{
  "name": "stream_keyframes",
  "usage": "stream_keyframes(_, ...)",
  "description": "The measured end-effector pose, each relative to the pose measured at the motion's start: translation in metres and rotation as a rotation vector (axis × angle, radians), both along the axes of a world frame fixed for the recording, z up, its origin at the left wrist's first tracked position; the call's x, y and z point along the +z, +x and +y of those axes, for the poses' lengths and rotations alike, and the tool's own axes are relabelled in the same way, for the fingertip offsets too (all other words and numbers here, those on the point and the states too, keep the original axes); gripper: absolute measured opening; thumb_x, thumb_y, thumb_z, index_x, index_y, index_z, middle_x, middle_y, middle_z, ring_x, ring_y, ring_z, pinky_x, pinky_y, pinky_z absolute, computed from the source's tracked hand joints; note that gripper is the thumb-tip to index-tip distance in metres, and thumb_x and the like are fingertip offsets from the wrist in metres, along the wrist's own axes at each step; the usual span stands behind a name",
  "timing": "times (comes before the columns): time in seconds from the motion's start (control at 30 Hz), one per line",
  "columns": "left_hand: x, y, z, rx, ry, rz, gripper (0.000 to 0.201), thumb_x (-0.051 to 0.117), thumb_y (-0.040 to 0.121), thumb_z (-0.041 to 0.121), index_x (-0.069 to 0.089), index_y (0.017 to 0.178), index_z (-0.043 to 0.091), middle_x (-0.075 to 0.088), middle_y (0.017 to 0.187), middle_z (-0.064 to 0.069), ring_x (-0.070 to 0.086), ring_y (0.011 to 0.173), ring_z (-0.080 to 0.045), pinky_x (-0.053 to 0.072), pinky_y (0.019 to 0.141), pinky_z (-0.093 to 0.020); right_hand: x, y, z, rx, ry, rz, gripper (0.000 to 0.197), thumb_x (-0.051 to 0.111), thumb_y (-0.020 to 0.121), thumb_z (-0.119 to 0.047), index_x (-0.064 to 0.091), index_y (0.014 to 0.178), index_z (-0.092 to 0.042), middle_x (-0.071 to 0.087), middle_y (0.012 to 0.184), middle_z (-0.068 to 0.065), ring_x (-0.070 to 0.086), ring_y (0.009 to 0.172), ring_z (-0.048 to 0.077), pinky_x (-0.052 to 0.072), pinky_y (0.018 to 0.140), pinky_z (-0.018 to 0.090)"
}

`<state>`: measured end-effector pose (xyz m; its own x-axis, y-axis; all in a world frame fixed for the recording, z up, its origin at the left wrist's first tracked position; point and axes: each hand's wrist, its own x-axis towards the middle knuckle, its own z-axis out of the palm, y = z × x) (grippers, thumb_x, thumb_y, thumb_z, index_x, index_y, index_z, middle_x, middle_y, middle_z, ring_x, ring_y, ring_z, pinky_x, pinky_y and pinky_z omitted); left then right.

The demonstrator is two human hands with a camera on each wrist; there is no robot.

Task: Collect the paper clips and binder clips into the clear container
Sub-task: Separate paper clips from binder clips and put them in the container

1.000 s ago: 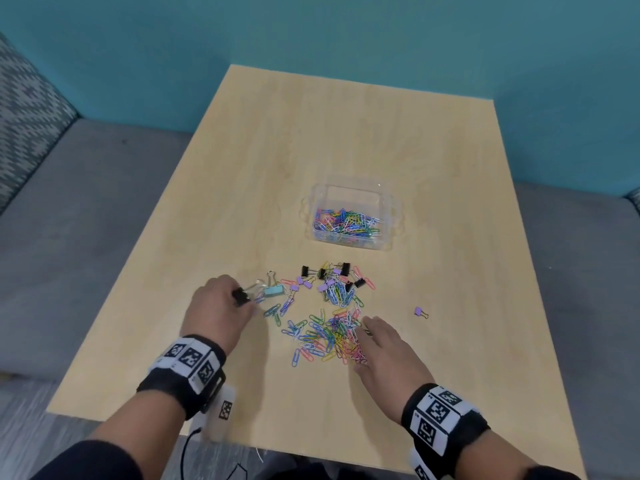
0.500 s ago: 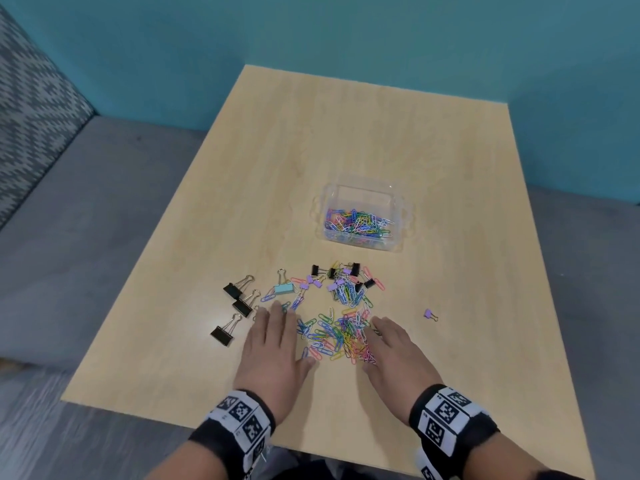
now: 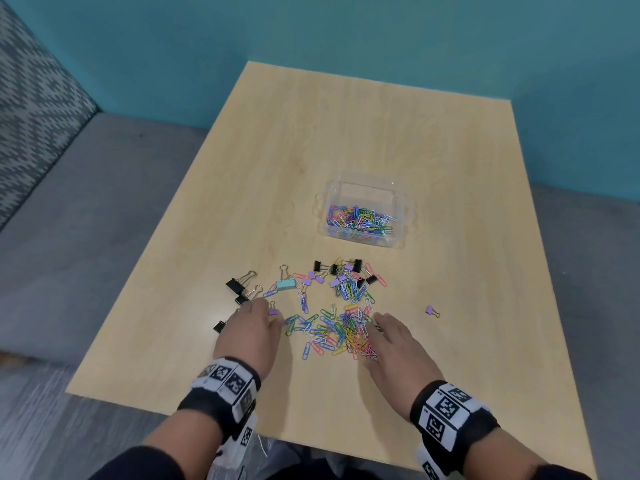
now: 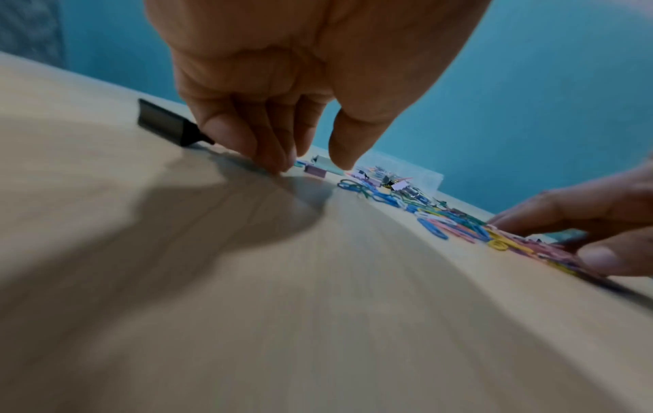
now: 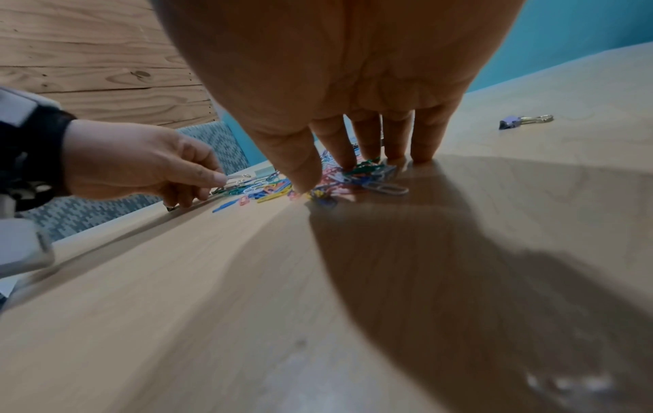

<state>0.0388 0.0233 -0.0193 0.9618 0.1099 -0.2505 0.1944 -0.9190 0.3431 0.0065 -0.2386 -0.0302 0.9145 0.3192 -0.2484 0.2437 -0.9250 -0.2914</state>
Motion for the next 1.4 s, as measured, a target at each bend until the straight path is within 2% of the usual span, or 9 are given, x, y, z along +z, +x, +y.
stream_keyframes(0.27,-0.002,0.017,-0.011,-0.059,0.104,0.070,0.009,0.044,0.089,0.021,0.047,0.085,0.013,0.052,0.094,-0.009,0.051,0.079,-0.029,0.031,0.061,-0.032,0.003,0.001,0.001,0.012,0.006,0.032,0.057,0.054,0.091,-0.026,0.035,0.143,-0.012,0.029,0.152,0.008,0.020,0.142,0.027,0.027,0.112,0.037)
stream_keyframes(0.4,-0.001,0.002,0.005,-0.028,0.113,0.108,0.006,0.048,0.086,0.016,0.047,0.081,0.013,0.050,0.089,-0.007,0.045,0.073,-0.026,0.030,0.060,-0.032,0.001,0.000,-0.001,0.013,-0.007,-0.002,0.057,0.061,0.085,-0.024,0.044,0.138,-0.011,0.039,0.146,0.011,0.031,0.138,0.029,0.039,0.105,0.040)
stream_keyframes(0.5,-0.005,-0.014,0.023,-0.119,0.176,-0.056,0.006,0.053,0.077,0.009,0.057,0.082,0.009,0.054,0.086,-0.010,0.047,0.073,-0.029,0.041,0.059,-0.035,-0.002,0.000,-0.002,0.011,-0.018,-0.021,0.058,0.069,0.078,-0.024,0.051,0.131,-0.010,0.048,0.139,0.012,0.042,0.132,0.031,0.046,0.098,0.041)
stream_keyframes(0.6,-0.010,-0.027,0.016,-0.343,0.184,-0.157,0.040,0.051,0.077,0.022,0.058,0.113,0.005,0.058,0.113,-0.017,0.052,0.099,-0.036,0.051,0.083,-0.043,-0.003,-0.001,-0.002,0.013,-0.032,-0.032,0.059,0.072,0.076,-0.024,0.052,0.129,-0.010,0.051,0.137,0.012,0.045,0.129,0.032,0.049,0.095,0.041)
stream_keyframes(0.67,-0.015,-0.028,0.003,-0.413,0.173,-0.102,0.059,0.046,0.085,0.039,0.043,0.133,0.004,0.046,0.136,-0.022,0.042,0.125,-0.038,0.041,0.102,-0.046,-0.003,-0.001,-0.002,0.016,-0.038,-0.024,0.059,0.070,0.077,-0.024,0.051,0.131,-0.010,0.050,0.138,0.012,0.044,0.130,0.031,0.048,0.096,0.041)
stream_keyframes(0.77,-0.022,-0.028,-0.013,-0.410,0.177,0.033,0.074,0.026,0.089,0.057,0.030,0.142,0.005,0.033,0.146,-0.023,0.026,0.137,-0.038,0.032,0.109,-0.049,-0.002,-0.001,-0.002,0.015,-0.037,-0.014,0.057,0.067,0.080,-0.023,0.049,0.133,-0.010,0.046,0.141,0.012,0.040,0.133,0.031,0.045,0.099,0.042)
stream_keyframes(1.03,-0.025,0.001,-0.016,-0.369,0.191,0.002,0.077,0.017,0.088,0.059,0.026,0.140,0.003,0.016,0.152,-0.023,0.011,0.142,-0.036,0.019,0.115,-0.045,-0.001,-0.002,-0.003,0.005,-0.010,-0.009,0.057,0.060,0.084,-0.023,0.043,0.137,-0.011,0.038,0.146,0.011,0.030,0.139,0.029,0.034,0.108,0.038)
stream_keyframes(1.2,-0.019,-0.011,-0.028,-0.353,0.046,-0.019,0.079,0.016,0.084,0.060,0.030,0.142,0.009,0.018,0.152,-0.019,0.020,0.140,-0.032,0.023,0.114,-0.041,0.008,-0.005,0.013,-0.005,0.038,0.061,0.067,0.048,0.093,-0.030,0.016,0.149,-0.013,0.012,0.157,0.008,0.003,0.145,0.025,0.008,0.116,0.033)
stream_keyframes(1.4,-0.021,-0.014,-0.030,-0.335,0.024,-0.052,0.067,0.028,0.088,0.053,0.043,0.133,0.006,0.040,0.140,-0.020,0.035,0.132,-0.035,0.035,0.107,-0.046,0.007,-0.006,0.023,0.021,0.072,0.067,0.069,0.046,0.093,-0.035,0.013,0.149,-0.014,0.010,0.157,0.008,0.001,0.146,0.023,0.009,0.118,0.035)
